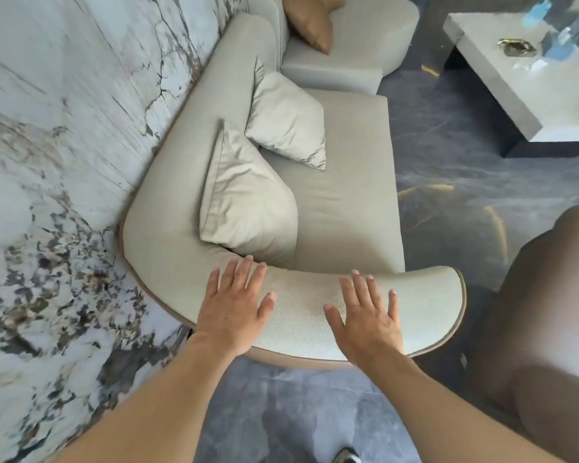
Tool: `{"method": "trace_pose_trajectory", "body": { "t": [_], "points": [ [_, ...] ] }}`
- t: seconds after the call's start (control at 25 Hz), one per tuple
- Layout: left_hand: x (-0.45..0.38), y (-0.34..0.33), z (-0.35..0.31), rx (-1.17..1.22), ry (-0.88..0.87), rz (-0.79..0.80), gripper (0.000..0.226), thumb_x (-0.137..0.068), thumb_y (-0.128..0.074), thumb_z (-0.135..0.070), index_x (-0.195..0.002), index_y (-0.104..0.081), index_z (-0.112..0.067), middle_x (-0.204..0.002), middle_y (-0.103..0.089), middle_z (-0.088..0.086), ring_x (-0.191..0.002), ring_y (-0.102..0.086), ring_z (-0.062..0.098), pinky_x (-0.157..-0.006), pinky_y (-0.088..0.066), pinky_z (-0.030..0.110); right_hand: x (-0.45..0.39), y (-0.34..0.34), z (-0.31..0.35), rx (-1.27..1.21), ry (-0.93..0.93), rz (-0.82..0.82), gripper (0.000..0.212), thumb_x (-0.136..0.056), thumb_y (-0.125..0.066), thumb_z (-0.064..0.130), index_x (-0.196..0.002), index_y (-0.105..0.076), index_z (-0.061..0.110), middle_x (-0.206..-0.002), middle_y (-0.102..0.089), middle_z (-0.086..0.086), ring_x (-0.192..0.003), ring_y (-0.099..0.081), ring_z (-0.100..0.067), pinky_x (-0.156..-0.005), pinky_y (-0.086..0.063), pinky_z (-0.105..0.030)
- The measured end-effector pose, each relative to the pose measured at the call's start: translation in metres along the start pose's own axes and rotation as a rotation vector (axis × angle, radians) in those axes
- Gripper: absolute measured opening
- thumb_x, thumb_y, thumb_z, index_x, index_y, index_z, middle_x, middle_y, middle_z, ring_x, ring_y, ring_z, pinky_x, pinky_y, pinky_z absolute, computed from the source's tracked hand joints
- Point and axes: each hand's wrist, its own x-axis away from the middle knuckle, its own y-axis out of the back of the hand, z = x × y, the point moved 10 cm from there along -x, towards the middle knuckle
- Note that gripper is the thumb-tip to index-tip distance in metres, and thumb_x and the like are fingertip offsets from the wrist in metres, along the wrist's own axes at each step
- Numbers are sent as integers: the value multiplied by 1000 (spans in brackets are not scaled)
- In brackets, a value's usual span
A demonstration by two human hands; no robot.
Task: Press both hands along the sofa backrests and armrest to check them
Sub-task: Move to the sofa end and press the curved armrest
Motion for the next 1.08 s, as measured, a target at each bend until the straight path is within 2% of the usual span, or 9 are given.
{"method": "trace_pose_trajectory", "body": {
  "t": [0.12, 0.24, 0.36, 0.48, 0.56, 0.68, 0.8, 0.96, 1.08],
  "points": [
    [2, -35, 17, 12, -28, 23, 64, -95, -15, -55, -152, -3, -27, -163, 0, -1, -148, 5, 20, -120, 4, 45, 11, -35, 12, -5, -23, 3, 69, -93, -10, 62, -153, -2, 29, -162, 10, 8, -147, 15, -15, -117, 14, -48],
    [1, -61, 29, 32, -77, 2, 69, -90, -8, -61, -151, -7, -30, -163, -3, -3, -148, 4, 20, -120, 6, 44, 19, -57, 23, -10, -36, -61, 71, -90, -7, 64, -153, -4, 30, -162, 9, 10, -146, 15, -13, -117, 12, -48],
    [-4, -74, 32, 76, -131, -50, 72, -86, -7, -64, -150, -16, -32, -162, -11, -4, -148, 1, 20, -120, 7, 45, 17, -66, 26, -24, -66, -134, 72, -88, 1, 66, -152, 6, 33, -161, 13, 12, -145, 20, -11, -115, 16, -45],
    [-9, -79, 29, 73, -105, -123, 69, -87, -14, -63, -149, -23, -33, -161, -17, -6, -149, -3, 20, -120, 4, 47, 18, -73, 27, -21, -78, -195, 71, -87, 6, 66, -150, 14, 34, -159, 17, 13, -143, 25, -10, -115, 17, -44],
    [-9, -80, 27, 49, -71, -178, 67, -88, -23, -61, -147, -31, -31, -159, -26, -4, -148, -14, 22, -119, -2, 51, 18, -74, 26, -14, -81, -251, 70, -90, 0, 64, -152, 5, 33, -161, 8, 10, -146, 16, -12, -117, 11, -46],
    [-10, -85, 23, 4, -81, -217, 66, -87, -33, -56, -145, -39, -26, -155, -35, 1, -144, -27, 27, -116, -15, 57, 18, -73, 28, -38, -70, -348, 67, -94, -17, 59, -152, -23, 26, -160, -20, 4, -148, -11, -18, -116, -8, -50],
    [-10, -84, 21, 0, -101, -208, 68, -83, -38, -54, -143, -45, -21, -152, -40, 6, -141, -33, 31, -110, -24, 61, 17, -68, 28, -101, -75, -405, 71, -93, -13, 61, -145, -40, 21, -152, -38, -1, -141, -28, -20, -111, -21, -52],
    [-11, -81, 17, -28, -126, -220, 70, -79, -42, -53, -139, -49, -18, -148, -44, 9, -138, -38, 32, -107, -25, 62, 16, -65, 28, -91, -93, -422, 72, -92, -14, 61, -143, -44, 21, -149, -44, -3, -137, -33, -21, -109, -24, -52],
    [-13, -82, 21, -29, -115, -228, 69, -81, -40, -53, -141, -47, -20, -150, -43, 7, -140, -36, 31, -109, -25, 62, 16, -63, 30, -64, -77, -446, 67, -89, -29, 57, -143, -44, 21, -150, -42, -2, -139, -32, -21, -110, -24, -53]
  ]
}}
